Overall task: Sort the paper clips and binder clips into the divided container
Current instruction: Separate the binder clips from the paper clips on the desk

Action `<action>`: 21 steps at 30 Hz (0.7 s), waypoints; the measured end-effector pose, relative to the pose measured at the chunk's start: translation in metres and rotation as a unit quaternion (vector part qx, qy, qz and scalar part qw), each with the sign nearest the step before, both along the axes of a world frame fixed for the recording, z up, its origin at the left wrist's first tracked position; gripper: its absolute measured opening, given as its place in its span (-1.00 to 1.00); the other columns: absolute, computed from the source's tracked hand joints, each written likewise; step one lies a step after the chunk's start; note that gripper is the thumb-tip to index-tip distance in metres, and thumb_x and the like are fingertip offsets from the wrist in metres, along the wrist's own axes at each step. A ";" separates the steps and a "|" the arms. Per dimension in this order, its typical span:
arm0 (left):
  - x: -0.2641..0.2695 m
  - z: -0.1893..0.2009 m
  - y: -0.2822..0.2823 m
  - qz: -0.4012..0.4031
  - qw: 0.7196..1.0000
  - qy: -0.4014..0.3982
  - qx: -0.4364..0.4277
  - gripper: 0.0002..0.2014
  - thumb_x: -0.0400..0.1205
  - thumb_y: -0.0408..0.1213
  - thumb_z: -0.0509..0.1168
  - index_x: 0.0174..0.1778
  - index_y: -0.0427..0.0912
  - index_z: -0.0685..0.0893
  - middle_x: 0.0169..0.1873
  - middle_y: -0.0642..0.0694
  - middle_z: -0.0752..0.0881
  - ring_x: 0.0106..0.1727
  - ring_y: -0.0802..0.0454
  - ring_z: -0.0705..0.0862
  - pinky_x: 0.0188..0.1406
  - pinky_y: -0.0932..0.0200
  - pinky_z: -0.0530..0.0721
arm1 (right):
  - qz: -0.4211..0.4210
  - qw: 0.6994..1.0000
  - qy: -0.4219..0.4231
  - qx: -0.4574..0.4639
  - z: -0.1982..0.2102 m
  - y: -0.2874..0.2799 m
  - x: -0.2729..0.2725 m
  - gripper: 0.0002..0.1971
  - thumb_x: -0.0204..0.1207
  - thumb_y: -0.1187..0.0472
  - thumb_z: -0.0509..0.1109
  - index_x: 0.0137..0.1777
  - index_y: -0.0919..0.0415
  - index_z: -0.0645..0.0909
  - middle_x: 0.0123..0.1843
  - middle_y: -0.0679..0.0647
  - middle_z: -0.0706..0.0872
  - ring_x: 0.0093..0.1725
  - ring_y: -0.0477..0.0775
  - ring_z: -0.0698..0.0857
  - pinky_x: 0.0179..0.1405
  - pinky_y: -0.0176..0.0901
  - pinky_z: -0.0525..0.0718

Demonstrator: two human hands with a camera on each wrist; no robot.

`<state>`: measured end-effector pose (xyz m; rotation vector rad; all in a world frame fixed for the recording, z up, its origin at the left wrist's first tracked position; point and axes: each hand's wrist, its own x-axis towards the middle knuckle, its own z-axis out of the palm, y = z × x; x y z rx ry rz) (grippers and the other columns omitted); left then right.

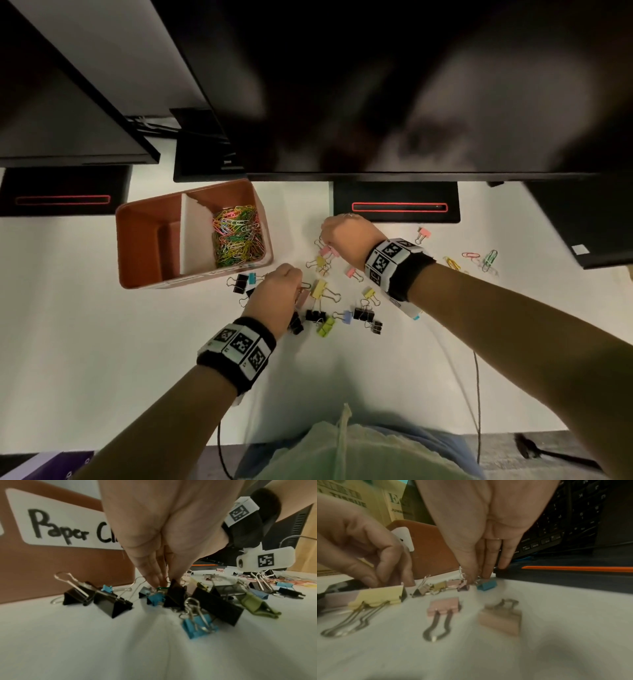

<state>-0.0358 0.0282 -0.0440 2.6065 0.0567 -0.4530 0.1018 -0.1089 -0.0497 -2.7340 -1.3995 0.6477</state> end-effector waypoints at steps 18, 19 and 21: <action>0.013 -0.001 0.005 0.032 0.995 0.080 -0.043 -0.89 0.54 -0.43 0.33 -0.04 -0.27 0.68 -0.06 -0.19 0.68 -0.08 -0.06 0.66 -0.02 0.10 0.64 | -0.159 0.975 0.152 -0.016 0.008 -0.002 -0.004 -0.72 0.54 0.45 0.21 0.20 0.26 0.57 0.16 0.21 0.65 0.00 0.19 0.69 -0.04 -0.03 0.75; 0.014 -0.001 0.007 0.035 0.995 0.078 -0.050 -0.89 0.53 -0.45 0.33 -0.05 -0.28 0.69 -0.07 -0.20 0.69 -0.12 -0.03 0.65 -0.04 0.12 0.64 | -0.158 0.976 0.151 -0.020 0.007 -0.002 -0.004 -0.74 0.54 0.44 0.23 0.17 0.25 0.59 0.15 0.20 0.66 0.00 0.18 0.70 -0.02 -0.03 0.74; 0.016 0.000 0.010 0.041 0.995 0.064 -0.058 -0.90 0.52 -0.47 0.33 -0.08 -0.28 0.70 -0.11 -0.20 0.72 -0.18 0.03 0.63 -0.04 0.13 0.66 | -0.156 0.977 0.144 -0.023 0.005 -0.003 -0.006 -0.75 0.54 0.43 0.25 0.15 0.25 0.62 0.14 0.18 0.66 0.04 0.17 0.68 0.06 -0.05 0.71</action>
